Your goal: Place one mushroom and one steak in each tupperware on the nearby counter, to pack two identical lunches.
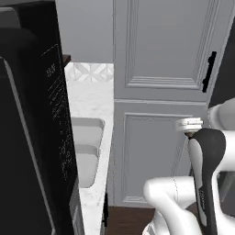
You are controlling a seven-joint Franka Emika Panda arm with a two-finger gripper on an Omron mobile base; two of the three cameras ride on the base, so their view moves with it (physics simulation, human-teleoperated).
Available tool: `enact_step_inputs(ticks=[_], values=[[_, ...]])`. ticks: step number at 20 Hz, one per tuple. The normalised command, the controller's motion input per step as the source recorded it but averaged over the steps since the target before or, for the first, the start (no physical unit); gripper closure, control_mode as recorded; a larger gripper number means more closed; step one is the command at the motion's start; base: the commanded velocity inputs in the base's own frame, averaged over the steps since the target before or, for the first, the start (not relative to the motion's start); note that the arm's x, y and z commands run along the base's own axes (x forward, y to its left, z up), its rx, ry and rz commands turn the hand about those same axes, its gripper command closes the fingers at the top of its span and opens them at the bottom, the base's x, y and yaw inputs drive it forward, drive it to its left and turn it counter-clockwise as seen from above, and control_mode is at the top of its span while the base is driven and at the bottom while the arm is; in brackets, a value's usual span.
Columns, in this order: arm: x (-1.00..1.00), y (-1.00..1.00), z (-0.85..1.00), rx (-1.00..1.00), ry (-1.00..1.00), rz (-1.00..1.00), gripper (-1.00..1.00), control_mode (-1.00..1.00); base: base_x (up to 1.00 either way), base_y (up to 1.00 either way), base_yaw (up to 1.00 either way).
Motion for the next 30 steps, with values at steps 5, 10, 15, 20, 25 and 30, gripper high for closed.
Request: enact_step_inputs(ticks=[5,10,15,20,25,30], values=[[0.0,0.0,0.0,0.0,0.0,0.0,1.0,1.0,0.95,0.14,0.54],[0.0,0.0,0.0,0.0,0.0,0.0,1.0,1.0,0.42,0.61,0.62],[0.1,0.2,-0.13,-0.03,0.01,0.09,1.0,-1.0,0.2,0.75,0.44],[0.56,1.0,-0.73,-0.21,0.04,0.16,1.0,-1.0,0.0,0.0,0.0],[0.87,0.94,-0.55,-0.1,0.11,0.05,1.0,-1.0,0.0,0.0,0.0],[0.87,0.23,-0.4,0.0,0.09,0.08,1.0,-1.0,0.0,0.0,0.0]])
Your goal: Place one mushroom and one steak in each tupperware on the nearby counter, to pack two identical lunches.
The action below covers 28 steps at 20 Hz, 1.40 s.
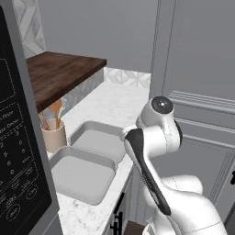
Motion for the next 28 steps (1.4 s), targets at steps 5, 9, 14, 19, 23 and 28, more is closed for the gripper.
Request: enact_step_inputs(ticks=[5,9,14,19,23,28], values=[[0.83,0.32,-0.58,0.01,0.02,0.04,1.0,-1.0,0.0,0.0,0.0],[0.88,0.4,-0.58,0.0,0.06,0.05,1.0,-1.0,0.0,0.0,0.0],[0.86,0.22,-0.51,0.0,0.1,0.05,1.0,-1.0,0.0,0.0,0.0],[0.76,0.26,-0.45,0.0,0.08,0.01,1.0,-1.0,0.0,0.0,0.0],[0.7,0.32,-0.44,0.0,0.04,0.0,-1.0,-1.0,0.0,0.0,0.0],[0.16,0.05,0.02,0.0,-0.01,0.0,-1.0,-1.0,0.0,0.0,0.0]])
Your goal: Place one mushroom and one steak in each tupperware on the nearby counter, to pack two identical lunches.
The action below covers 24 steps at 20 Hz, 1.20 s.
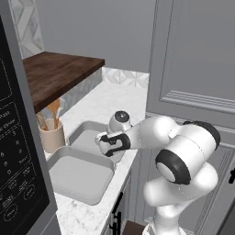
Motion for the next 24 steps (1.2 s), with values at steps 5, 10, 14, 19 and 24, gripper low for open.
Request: enact_step_inputs(ticks=[5,10,14,19,24], values=[[0.01,0.05,0.15,0.0,-0.04,0.0,-1.0,-1.0,0.0,0.0,0.0],[-0.26,-0.01,0.16,0.0,-0.09,0.0,-1.0,-1.0,0.0,0.0,0.0],[-1.0,-0.28,0.74,0.03,-0.25,0.0,-1.0,-1.0,0.0,0.0,0.0],[-0.97,-0.39,0.97,0.06,-0.19,-0.02,-1.0,-1.0,0.0,0.0,0.0],[-0.68,-0.34,1.0,0.08,-0.01,-0.07,-1.0,-1.0,0.0,0.0,0.0]])
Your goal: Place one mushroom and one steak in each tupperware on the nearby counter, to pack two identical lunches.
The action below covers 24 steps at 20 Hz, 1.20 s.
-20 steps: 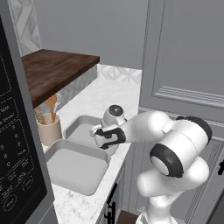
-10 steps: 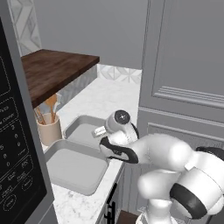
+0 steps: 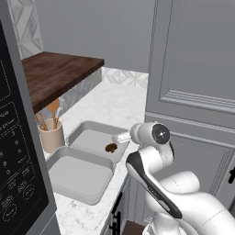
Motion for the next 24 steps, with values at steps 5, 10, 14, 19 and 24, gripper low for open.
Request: enact_step_inputs(ticks=[5,10,14,19,24], values=[[-0.7,-0.11,0.94,0.03,0.02,-0.09,-1.0,-1.0,0.0,0.0,0.0],[-0.31,-0.49,0.58,0.0,0.18,-0.11,-1.0,-1.0,0.0,0.0,0.0],[-0.67,-0.31,0.04,0.0,0.09,-0.06,-1.0,-1.0,0.0,0.0,0.0],[-0.57,-0.23,-0.01,0.0,0.05,-0.06,-1.0,-1.0,0.0,0.0,0.0],[-0.5,-0.36,-0.1,0.0,0.07,-0.05,-1.0,-1.0,0.0,0.0,0.0]])
